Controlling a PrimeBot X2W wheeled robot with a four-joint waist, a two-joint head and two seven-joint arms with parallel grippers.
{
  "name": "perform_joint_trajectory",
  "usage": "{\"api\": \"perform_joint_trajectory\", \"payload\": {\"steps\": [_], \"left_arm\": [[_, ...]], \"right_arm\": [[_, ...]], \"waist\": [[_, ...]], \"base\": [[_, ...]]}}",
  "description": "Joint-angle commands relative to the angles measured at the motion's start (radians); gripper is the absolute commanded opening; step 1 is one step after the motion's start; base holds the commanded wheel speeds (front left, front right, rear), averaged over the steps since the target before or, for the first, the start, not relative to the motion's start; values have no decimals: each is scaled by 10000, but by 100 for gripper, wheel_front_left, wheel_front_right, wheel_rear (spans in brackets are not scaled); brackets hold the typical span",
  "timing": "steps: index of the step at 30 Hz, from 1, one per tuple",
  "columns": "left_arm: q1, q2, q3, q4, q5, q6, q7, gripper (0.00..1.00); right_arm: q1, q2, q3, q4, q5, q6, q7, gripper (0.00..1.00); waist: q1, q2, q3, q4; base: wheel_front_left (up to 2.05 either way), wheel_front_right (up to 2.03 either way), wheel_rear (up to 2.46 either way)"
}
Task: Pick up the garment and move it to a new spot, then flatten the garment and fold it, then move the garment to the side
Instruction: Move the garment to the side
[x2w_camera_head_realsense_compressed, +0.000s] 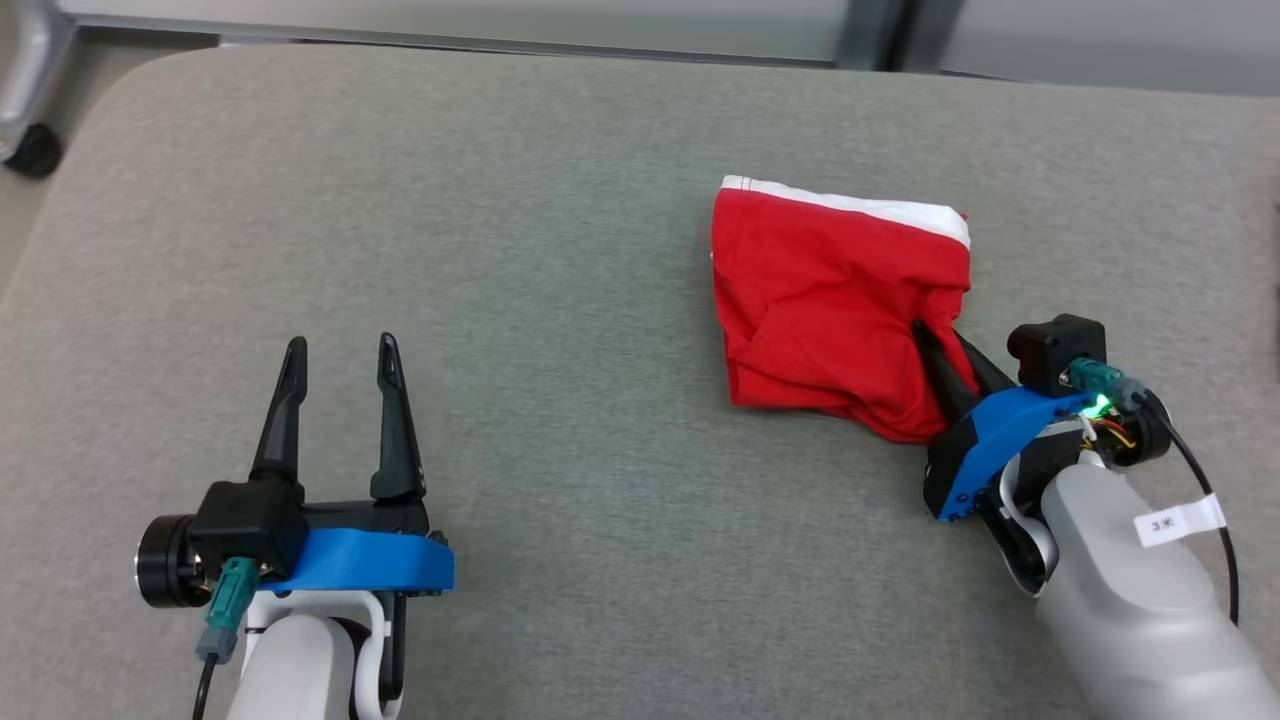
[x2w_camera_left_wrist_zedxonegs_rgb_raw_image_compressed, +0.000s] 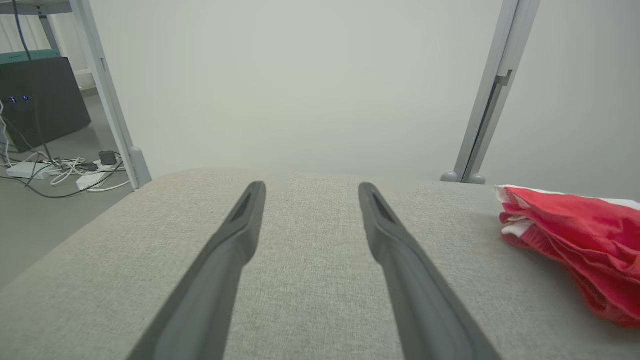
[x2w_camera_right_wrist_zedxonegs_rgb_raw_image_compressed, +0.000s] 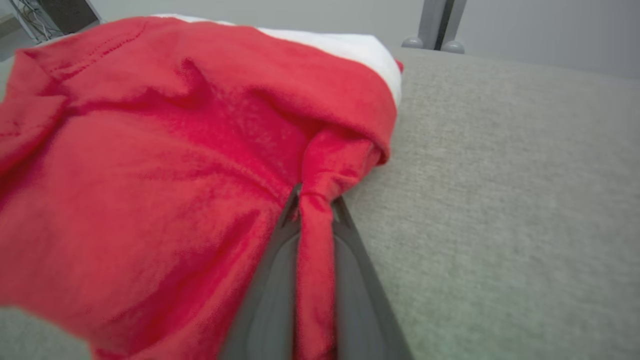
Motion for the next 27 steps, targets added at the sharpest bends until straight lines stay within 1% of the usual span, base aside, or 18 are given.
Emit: {"api": "perform_joint_trajectory", "payload": {"steps": [1, 3, 8, 13, 15, 19, 21, 26, 27], "left_arm": [[-108, -23, 32, -39, -12, 38, -45, 100], [-100, -22, 62, -32, 29, 38, -45, 100], [-260, -6, 122, -79, 169, -25, -44, 100], [-456, 135, 211, -116, 337, -94, -44, 100], [-590, 189, 232, -129, 380, -145, -45, 100], [-781, 231, 222, -126, 481, -190, -44, 100], [-875, 220, 182, -93, 510, -208, -45, 100], [-1016, 197, 120, -59, 561, -275, -45, 100], [-1024, 195, 129, -80, 583, -258, -45, 100]], "right_arm": [[-127, -217, 231, -77, 19, -2, -250, 0], [-46, -294, 522, -291, 110, -1, -407, 0], [378, -905, 928, -1041, 374, -1, -588, 0], [698, -1523, 995, -1847, 597, -1, -512, 0], [784, -1789, 928, -2066, 640, -1, -417, 0], [897, -2160, 666, -2405, 844, -1, -303, 0], [925, -2376, 579, -2535, 895, -1, -253, 0], [772, -2623, 629, -2887, 887, -1, -152, 0], [520, -2774, 672, -3098, 824, -1, -49, 0]], "waist": [[-1, 0, -100, -371], [-1, 0, -122, -760], [-1, 0, -51, -1806], [-1, 0, 96, -2789], [-1, 0, 194, -3081], [-1, 0, 369, -3394], [-1, 0, 429, -3425], [-1, 0, 516, -3402], [-1, 0, 588, -3371]], "base": [[0, 0, 0], [0, 0, 0], [0, 0, 0], [0, 0, 0], [0, 0, 0], [0, 0, 0], [0, 0, 0], [0, 0, 0], [0, 0, 0]]}}
